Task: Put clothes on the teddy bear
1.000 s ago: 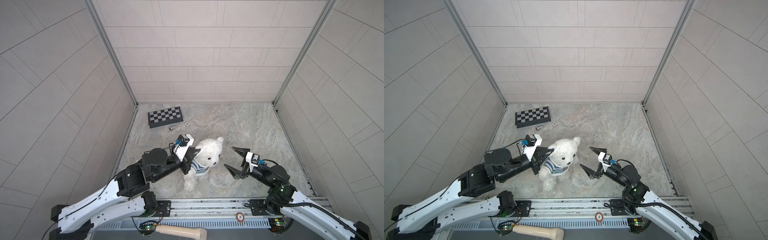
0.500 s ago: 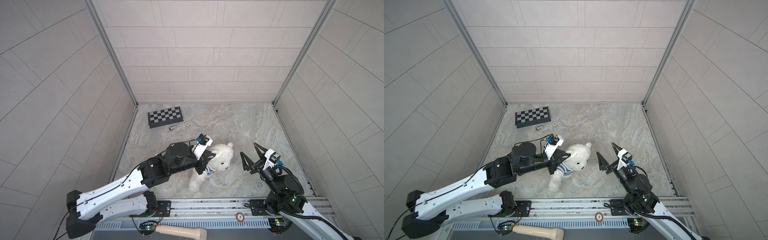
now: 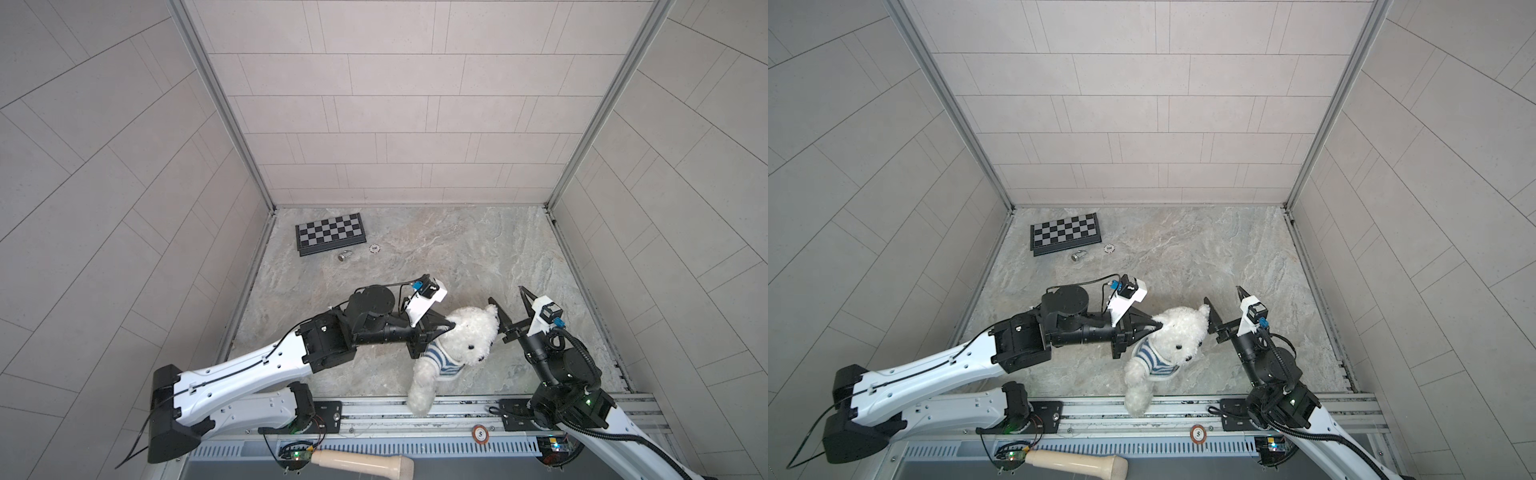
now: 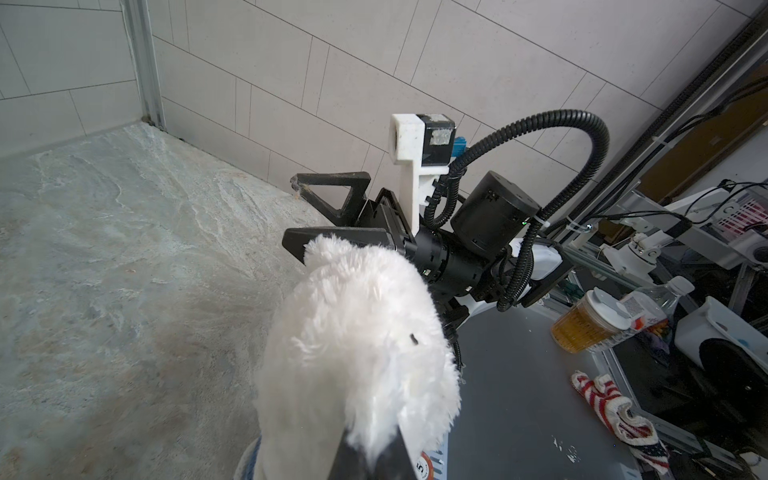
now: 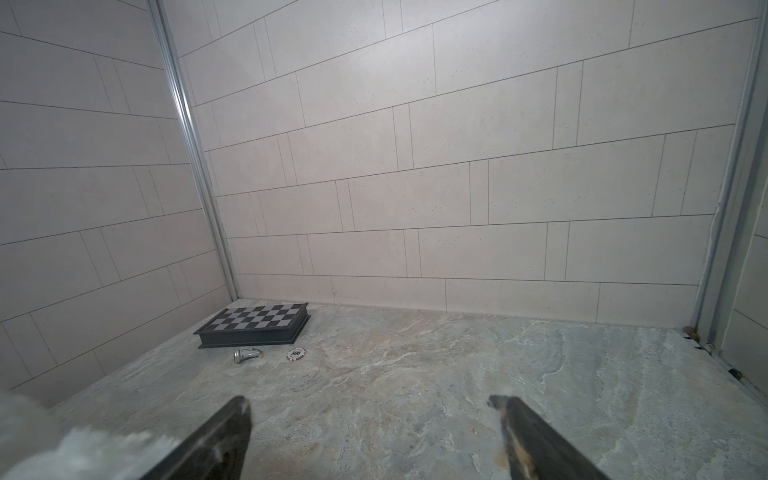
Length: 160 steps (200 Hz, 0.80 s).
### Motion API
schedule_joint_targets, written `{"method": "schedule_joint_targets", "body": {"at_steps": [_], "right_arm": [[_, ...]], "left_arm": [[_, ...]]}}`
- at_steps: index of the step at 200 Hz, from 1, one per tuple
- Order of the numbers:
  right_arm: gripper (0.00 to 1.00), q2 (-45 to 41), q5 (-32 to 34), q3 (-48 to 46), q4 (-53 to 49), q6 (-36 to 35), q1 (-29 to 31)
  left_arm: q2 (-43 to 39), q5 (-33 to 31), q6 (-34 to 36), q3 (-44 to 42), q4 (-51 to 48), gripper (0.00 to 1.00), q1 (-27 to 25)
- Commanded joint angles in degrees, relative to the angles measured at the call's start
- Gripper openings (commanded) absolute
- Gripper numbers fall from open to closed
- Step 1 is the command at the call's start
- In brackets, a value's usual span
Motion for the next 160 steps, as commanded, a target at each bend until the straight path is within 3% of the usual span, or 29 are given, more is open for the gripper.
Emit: {"method": "schedule_joint_targets", "body": {"at_steps": [1,58,129,160], "right_arm": [[0.95,-0.55,3.17,0.65,0.14,-1.23,-0.20],[0.95,-0.20,2.89,-0.08,1.70,-1.92,-0.29],[0.97,4.92,-0.13,-0.47,5.37,-3.21,-0.32],[0.98,5.52,-0.86,-0.60,5.55,-4.09,-0.37]], "left_arm": [[0.86,-3.16,-0.49,-2.41,4.28,0.00,2.92],[6.25,-2.04,1.88,-9.95,12.83,0.00,12.24],[15.45,-9.09,1.77,-12.16,14.42,0.00,18.22],[18.81,-9.04,-0.24,-14.01,19.49,0.17,20.63]]}}
